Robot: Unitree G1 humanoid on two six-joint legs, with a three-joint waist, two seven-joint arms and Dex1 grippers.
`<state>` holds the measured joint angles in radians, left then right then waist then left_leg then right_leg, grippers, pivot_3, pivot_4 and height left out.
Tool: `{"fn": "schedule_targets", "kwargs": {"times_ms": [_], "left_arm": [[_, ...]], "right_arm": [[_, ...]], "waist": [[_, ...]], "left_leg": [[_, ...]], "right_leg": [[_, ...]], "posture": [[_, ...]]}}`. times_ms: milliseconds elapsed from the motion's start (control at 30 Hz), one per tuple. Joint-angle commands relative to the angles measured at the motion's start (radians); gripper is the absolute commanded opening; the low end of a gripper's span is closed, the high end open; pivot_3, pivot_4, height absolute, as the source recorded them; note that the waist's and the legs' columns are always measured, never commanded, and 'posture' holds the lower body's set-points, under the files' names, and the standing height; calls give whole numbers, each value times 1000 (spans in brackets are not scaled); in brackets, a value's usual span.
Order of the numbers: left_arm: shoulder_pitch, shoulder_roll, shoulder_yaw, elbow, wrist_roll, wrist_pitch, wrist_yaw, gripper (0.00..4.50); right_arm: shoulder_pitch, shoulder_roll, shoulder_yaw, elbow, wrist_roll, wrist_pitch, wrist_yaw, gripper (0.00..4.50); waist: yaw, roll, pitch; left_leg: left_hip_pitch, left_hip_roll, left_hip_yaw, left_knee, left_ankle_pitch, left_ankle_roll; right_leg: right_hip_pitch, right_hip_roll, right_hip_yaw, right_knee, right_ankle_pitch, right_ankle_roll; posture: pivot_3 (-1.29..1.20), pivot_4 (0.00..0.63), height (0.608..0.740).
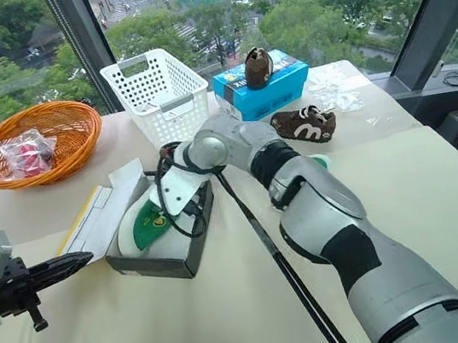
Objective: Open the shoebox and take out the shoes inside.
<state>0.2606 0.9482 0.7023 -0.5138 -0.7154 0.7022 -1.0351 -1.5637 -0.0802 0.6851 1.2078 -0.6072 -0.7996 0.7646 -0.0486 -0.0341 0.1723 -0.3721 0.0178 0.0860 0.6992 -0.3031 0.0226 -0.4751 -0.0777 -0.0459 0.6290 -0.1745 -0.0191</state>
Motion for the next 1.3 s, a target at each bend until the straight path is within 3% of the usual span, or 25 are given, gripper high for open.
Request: {"fn": "schedule_targets", "kwargs": {"times_ms": [33, 433, 633, 733, 833, 1033, 1133, 1300], "left_arm": [[28, -12, 67, -52, -26, 11, 14, 0], [67, -25, 94, -103, -54, 27, 52, 0], [64, -22, 93, -112, -62, 32, 60, 0], [59, -18, 85, -110, -62, 31, 61, 0], [47, -9, 72, -98, -62, 27, 59, 0], [-4, 16, 26, -62, -56, 19, 53, 0], [-24, 22, 6, -51, -52, 17, 51, 0], [-49, 27, -20, -37, -45, 15, 45, 0]], "right_arm": [[-56, 32, -2, 19, -22, -41, -57, 2586], [-24, 180, 91, 112, -163, 20, -167, 2586], [75, 175, 116, 139, -187, 42, -131, 2586], [108, 160, 106, 135, -176, 35, -98, 2586], [130, 143, 90, 128, -159, 18, -60, 1928], [148, 121, 60, 112, -131, 20, -51, 17], [143, 118, 36, 104, -114, 33, -66, 17], [109, 88, -35, 85, -60, 47, -83, 17]], "waist": [[0, 0, 0], [0, 0, 0], [1, 0, -3], [2, 2, -3], [3, 3, -5], [-1, 3, -6], [-3, 0, -4], [1, -6, -7]], "left_leg": [[0, 0, 0, -1, 0, -1], [3, 0, -2, -2, 1, -2], [6, 0, -3, -2, 2, -3], [18, 0, -3, -4, 2, -3], [26, 0, -3, -5, -2, 3], [46, 1, -3, -5, 1, 1], [49, 4, -3, -6, 1, -2], [31, 7, -2, -6, 6, -6]], "right_leg": [[0, 0, 0, 0, 0, 0], [0, 0, 0, 0, -1, -2], [3, -1, 0, 1, -2, -3], [14, -1, 0, 1, -2, -4], [20, 0, 1, 1, -4, -6], [38, 3, 2, 3, -10, -6], [38, 4, 4, 4, -10, -5], [16, 11, 6, 10, -1, -13]], "posture": [[0, 150, 731], [0, 150, 731], [0, 150, 731], [0, 150, 731], [0, 150, 731], [0, 150, 731], [0, 150, 731], [0, 150, 731]]}}
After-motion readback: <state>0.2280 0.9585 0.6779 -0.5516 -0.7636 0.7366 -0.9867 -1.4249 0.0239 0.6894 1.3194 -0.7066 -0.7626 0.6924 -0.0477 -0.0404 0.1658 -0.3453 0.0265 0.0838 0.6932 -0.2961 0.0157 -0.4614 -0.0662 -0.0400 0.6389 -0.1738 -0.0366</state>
